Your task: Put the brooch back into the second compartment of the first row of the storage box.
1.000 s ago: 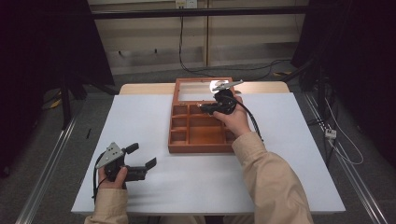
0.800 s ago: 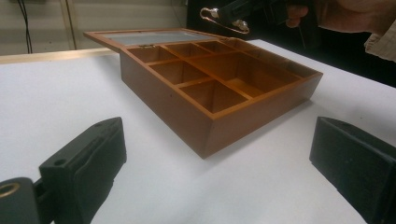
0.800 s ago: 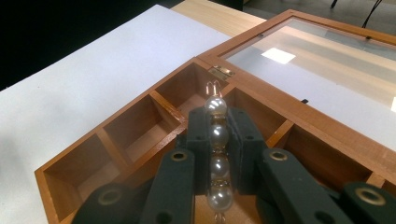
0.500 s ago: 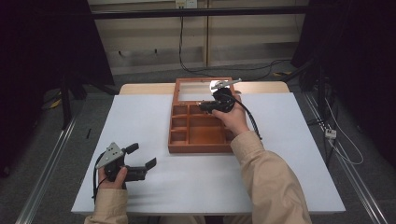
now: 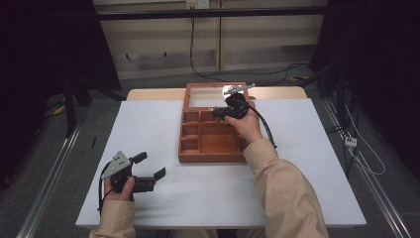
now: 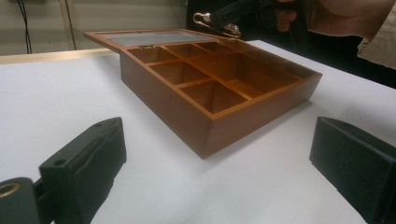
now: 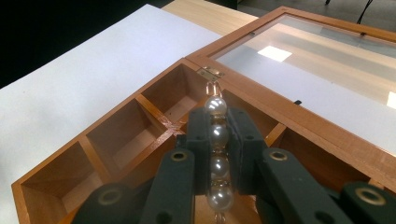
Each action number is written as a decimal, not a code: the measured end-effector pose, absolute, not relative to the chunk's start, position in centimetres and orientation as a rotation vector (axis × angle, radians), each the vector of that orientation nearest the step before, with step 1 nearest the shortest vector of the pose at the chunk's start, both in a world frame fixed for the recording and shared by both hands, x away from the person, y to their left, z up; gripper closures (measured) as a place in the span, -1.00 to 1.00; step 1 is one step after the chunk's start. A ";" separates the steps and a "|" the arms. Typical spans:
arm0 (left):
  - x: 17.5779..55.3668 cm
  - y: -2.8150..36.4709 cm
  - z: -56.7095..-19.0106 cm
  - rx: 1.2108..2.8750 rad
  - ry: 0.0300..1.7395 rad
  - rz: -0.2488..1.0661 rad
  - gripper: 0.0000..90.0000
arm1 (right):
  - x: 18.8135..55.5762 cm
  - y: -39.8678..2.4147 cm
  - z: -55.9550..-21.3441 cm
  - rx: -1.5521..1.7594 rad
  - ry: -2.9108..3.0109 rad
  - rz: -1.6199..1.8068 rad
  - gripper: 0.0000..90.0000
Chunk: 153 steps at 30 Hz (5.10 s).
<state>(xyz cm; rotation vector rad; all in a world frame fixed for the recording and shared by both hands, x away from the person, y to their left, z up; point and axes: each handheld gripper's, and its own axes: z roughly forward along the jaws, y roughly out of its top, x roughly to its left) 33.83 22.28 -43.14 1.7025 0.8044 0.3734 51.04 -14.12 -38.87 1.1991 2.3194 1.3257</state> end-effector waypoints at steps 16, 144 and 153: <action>33.8 22.2 -43.2 1.702 0.802 0.369 -0.92 | 51.5 -14.3 -39.2 1.220 2.309 1.313 0.80; 33.7 22.6 -43.1 1.699 0.802 0.364 -0.92 | 41.1 -17.4 -39.7 1.097 2.307 1.349 -0.51; 33.6 22.5 -43.1 1.696 0.806 0.358 -0.92 | 38.9 -19.2 -40.2 1.092 2.300 1.340 -0.52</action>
